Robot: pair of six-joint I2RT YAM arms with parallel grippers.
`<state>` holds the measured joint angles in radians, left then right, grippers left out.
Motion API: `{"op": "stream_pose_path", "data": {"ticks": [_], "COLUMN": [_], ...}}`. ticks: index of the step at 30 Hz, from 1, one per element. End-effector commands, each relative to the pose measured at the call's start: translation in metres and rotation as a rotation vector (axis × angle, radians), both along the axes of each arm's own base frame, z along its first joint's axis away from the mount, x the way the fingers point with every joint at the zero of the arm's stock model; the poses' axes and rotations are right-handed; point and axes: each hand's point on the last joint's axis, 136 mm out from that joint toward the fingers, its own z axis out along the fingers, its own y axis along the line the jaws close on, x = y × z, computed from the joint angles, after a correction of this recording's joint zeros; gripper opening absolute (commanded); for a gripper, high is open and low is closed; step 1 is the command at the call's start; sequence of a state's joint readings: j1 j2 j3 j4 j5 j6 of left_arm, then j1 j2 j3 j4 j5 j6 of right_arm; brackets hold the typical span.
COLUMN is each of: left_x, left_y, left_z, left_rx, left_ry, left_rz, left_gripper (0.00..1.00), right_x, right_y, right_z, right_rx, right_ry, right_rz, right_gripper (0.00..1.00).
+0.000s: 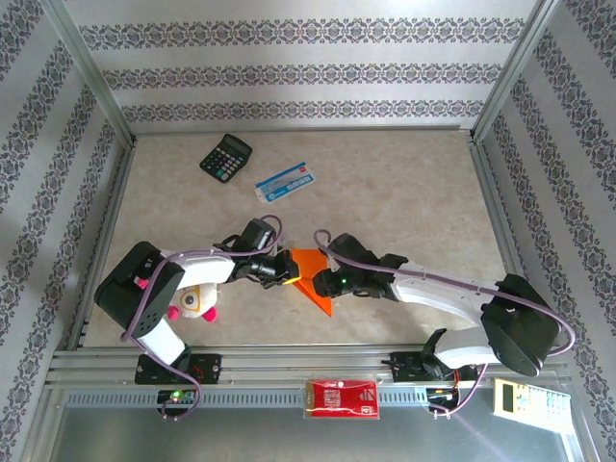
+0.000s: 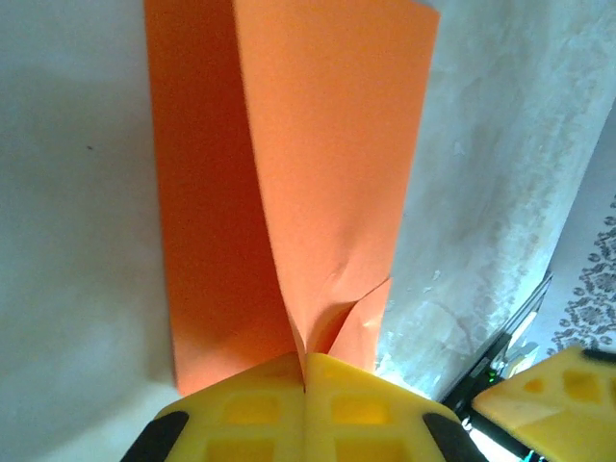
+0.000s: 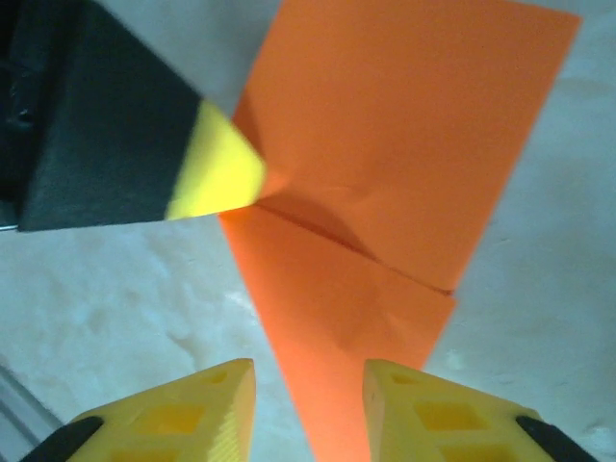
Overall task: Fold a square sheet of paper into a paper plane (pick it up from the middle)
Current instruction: Fourth fold the wing at the center of the table.
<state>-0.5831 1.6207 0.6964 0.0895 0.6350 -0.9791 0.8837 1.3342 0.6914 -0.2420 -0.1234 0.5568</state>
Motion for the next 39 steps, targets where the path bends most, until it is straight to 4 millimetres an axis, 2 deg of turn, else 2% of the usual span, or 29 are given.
{"op": "stream_pose_path", "data": {"ticks": [1, 14, 22, 28, 39], "left_x": [-0.002, -0.005, -0.005, -0.006, -0.007], "left_y": [0.000, 0.000, 0.000, 0.000, 0.001], "left_z": [0.010, 0.014, 0.015, 0.016, 0.014], "left_rx": [0.002, 0.007, 0.009, 0.007, 0.021], "left_ry": [0.050, 0.107, 0.114, 0.112, 0.110], "left_rz": [0.057, 0.085, 0.082, 0.075, 0.065], "left_gripper": [0.00, 0.00, 0.00, 0.00, 0.00], "right_x": [0.010, 0.006, 0.002, 0.002, 0.000], "right_y": [0.002, 0.019, 0.020, 0.015, 0.013], "right_z": [0.003, -0.019, -0.035, -0.039, -0.042], "right_rx": [-0.073, -0.293, -0.384, -0.431, -0.460], "right_ry": [-0.111, -0.257, -0.281, -0.292, -0.292], "right_rz": [-0.057, -0.089, -0.124, -0.143, -0.135], "right_gripper": [0.41, 0.39, 0.39, 0.38, 0.30]}}
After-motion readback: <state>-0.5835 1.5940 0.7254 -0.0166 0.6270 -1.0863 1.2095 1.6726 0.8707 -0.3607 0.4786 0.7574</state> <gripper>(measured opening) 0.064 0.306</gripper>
